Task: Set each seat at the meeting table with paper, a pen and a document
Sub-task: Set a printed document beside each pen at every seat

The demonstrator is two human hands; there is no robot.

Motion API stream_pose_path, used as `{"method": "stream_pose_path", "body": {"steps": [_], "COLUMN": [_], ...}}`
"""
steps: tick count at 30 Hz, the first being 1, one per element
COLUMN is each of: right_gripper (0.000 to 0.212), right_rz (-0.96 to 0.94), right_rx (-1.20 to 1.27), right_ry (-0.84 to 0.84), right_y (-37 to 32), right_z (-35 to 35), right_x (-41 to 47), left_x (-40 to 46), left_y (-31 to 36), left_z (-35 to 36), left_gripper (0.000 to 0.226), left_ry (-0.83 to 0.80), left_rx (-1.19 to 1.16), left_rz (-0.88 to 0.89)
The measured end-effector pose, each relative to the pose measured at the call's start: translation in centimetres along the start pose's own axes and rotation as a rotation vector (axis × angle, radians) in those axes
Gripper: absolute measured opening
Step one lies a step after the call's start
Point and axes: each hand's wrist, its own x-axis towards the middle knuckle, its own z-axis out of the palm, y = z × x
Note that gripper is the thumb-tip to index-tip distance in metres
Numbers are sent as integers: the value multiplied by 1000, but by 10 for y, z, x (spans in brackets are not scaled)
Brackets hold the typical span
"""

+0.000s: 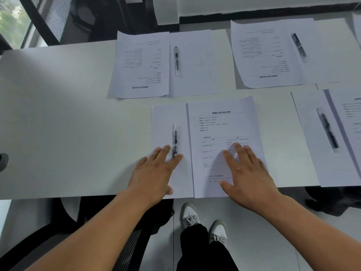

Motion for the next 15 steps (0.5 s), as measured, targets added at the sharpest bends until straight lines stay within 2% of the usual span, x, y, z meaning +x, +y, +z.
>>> {"method": "stream_pose_path", "body": {"steps": [15], "right_gripper": [90], "right_rz": [-3], "right_rx": [8], "right_ry": [3], "right_y": [1], "right_z": [2], "right_x": [0], "left_x": [1], "left_y": [-1], "left_z": [1], "left_gripper": [111], "left_ry": [-7], "left_rx": [43], "left_rz": [-8]}}
